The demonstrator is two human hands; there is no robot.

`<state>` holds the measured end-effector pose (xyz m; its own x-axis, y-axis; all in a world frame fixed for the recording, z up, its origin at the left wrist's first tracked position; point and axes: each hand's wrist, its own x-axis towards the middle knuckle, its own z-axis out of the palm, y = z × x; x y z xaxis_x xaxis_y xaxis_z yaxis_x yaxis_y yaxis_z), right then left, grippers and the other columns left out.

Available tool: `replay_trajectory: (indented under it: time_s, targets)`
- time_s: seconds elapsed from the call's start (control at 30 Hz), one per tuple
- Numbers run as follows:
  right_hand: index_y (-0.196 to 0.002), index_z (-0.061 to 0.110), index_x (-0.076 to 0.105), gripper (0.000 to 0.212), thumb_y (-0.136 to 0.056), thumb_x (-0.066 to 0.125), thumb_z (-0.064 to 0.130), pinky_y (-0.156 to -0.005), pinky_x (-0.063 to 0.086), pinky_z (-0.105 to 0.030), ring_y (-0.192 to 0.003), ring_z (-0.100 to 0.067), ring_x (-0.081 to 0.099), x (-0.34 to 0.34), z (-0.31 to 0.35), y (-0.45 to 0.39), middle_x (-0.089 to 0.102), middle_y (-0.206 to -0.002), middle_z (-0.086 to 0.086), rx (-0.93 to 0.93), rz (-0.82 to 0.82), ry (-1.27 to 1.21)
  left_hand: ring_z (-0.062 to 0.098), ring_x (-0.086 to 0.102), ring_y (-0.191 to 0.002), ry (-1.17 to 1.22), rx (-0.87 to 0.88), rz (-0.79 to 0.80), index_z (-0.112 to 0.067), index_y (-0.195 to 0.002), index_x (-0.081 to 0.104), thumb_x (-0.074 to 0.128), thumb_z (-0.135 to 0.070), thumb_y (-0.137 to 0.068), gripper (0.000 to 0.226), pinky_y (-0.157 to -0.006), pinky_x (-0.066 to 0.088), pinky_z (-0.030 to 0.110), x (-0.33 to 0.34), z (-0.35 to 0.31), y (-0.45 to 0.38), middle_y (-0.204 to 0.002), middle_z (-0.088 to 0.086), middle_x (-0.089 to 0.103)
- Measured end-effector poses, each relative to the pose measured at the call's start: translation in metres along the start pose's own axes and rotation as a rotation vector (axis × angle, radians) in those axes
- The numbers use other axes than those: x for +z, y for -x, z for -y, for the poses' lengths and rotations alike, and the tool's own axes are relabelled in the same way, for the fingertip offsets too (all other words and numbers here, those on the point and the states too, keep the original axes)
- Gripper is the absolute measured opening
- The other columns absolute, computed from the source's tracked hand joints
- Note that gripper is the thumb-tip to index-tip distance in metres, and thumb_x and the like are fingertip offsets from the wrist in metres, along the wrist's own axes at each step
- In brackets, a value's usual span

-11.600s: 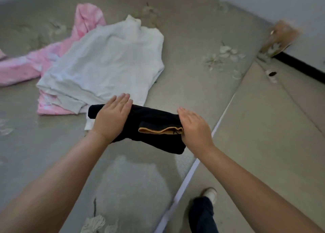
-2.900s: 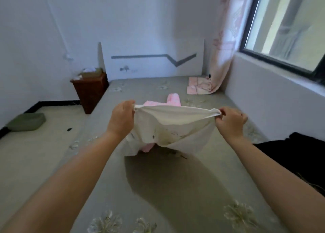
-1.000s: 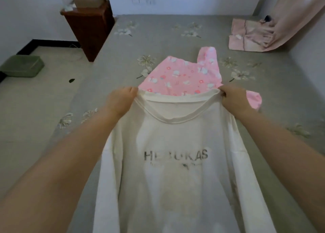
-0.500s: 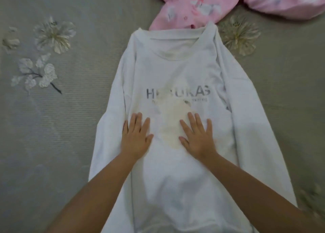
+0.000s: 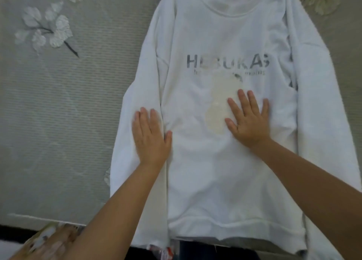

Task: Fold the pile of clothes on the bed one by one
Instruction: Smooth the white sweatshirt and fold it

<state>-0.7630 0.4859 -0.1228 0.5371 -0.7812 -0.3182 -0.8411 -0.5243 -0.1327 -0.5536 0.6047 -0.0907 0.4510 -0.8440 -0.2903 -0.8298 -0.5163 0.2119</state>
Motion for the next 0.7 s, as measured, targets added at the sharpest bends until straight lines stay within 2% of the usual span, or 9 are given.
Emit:
replay_trajectory:
  time_s: [0.1, 0.2, 0.27, 0.33, 0.4, 0.47, 0.53, 0.6, 0.7]
  targets:
    - [-0.142, 0.017, 0.029, 0.063, -0.088, 0.021, 0.047, -0.109, 0.004, -0.057, -0.141, -0.035, 0.013, 0.005, 0.007, 0.003, 0.018, -0.152, -0.014, 0.087, 0.032, -0.044, 0.035, 0.019, -0.138, 0.079, -0.212, 0.082, 0.006, -0.139, 0.023, 0.061, -0.030, -0.085, 0.075, -0.112, 0.010, 0.038, 0.004, 0.028, 0.040, -0.148, 0.025, 0.020]
    - [-0.146, 0.014, 0.018, 0.053, -0.097, 0.032, 0.031, -0.111, 0.001, -0.052, -0.142, -0.032, 0.001, 0.010, 0.026, 0.009, 0.006, -0.155, -0.012, 0.173, 0.041, -0.035, 0.034, 0.035, -0.125, 0.092, -0.298, 0.092, 0.003, -0.132, 0.039, 0.060, -0.028, -0.085, 0.060, -0.101, 0.027, 0.037, -0.002, 0.050, 0.066, -0.139, 0.021, 0.039]
    - [-0.143, 0.008, 0.024, 0.052, -0.096, 0.037, 0.024, -0.111, 0.005, -0.050, -0.141, -0.034, 0.005, 0.010, 0.047, 0.018, 0.010, -0.154, -0.016, 0.182, 0.037, -0.067, 0.033, 0.046, -0.111, 0.135, -0.337, 0.107, 0.000, -0.122, 0.050, 0.058, -0.024, -0.086, 0.044, -0.088, 0.035, 0.036, -0.006, 0.062, 0.077, -0.122, 0.019, 0.052]
    - [-0.134, -0.001, 0.040, 0.048, -0.093, 0.043, 0.024, -0.109, 0.015, -0.050, -0.137, -0.039, 0.021, 0.006, 0.073, 0.034, 0.026, -0.147, -0.025, 0.103, 0.025, -0.147, 0.028, 0.054, -0.099, 0.274, -0.338, 0.132, -0.003, -0.114, 0.056, 0.053, -0.022, -0.090, 0.031, -0.077, 0.036, 0.032, -0.010, 0.075, 0.086, -0.103, 0.014, 0.060]
    - [-0.109, -0.010, 0.060, 0.044, -0.085, 0.052, 0.025, -0.094, 0.040, -0.052, -0.111, -0.046, 0.053, 0.004, 0.106, 0.057, 0.056, -0.118, -0.032, -0.100, -0.066, -0.268, 0.021, 0.056, -0.080, 0.518, -0.338, 0.146, -0.008, -0.095, 0.062, 0.049, -0.015, -0.092, 0.015, -0.068, 0.035, 0.026, -0.014, 0.092, 0.100, -0.081, 0.004, 0.060]
    - [-0.092, -0.007, 0.068, 0.043, -0.080, 0.055, 0.032, -0.074, 0.051, -0.043, -0.084, -0.039, 0.066, 0.005, 0.138, 0.084, 0.068, -0.089, -0.025, -0.219, -0.049, -0.355, 0.014, 0.054, -0.073, 0.702, -0.379, 0.097, -0.012, -0.089, 0.063, 0.049, -0.008, -0.091, 0.015, -0.067, 0.037, 0.021, -0.018, 0.108, 0.115, -0.077, -0.002, 0.059]
    - [-0.094, 0.001, 0.067, 0.046, -0.082, 0.056, 0.044, -0.072, 0.045, -0.035, -0.084, -0.032, 0.063, 0.011, 0.170, 0.106, 0.068, -0.087, -0.016, -0.208, 0.174, -0.385, 0.011, 0.053, -0.078, 0.693, -0.439, 0.032, -0.007, -0.099, 0.065, 0.052, -0.008, -0.090, 0.016, -0.064, 0.036, 0.013, -0.018, 0.123, 0.131, -0.088, 0.001, 0.062]
    - [-0.089, 0.006, 0.060, 0.047, -0.085, 0.053, 0.052, -0.073, 0.035, -0.034, -0.088, -0.026, 0.055, 0.025, 0.197, 0.121, 0.062, -0.087, -0.009, -0.133, 0.310, -0.312, 0.013, 0.052, -0.084, 0.635, -0.523, 0.053, -0.004, -0.107, 0.063, 0.054, -0.009, -0.089, 0.021, -0.070, 0.035, 0.015, -0.012, 0.135, 0.146, -0.098, 0.008, 0.064]
    - [-0.062, 0.011, 0.040, 0.039, -0.092, 0.049, 0.035, -0.071, 0.025, -0.030, -0.082, -0.026, 0.050, 0.031, 0.222, 0.129, 0.044, -0.066, 0.001, 0.115, 0.334, -0.433, 0.021, 0.057, -0.095, 0.600, -0.550, 0.196, -0.002, -0.110, 0.062, 0.053, -0.008, -0.089, 0.024, -0.076, 0.037, 0.022, -0.005, 0.145, 0.165, -0.107, 0.014, 0.064]
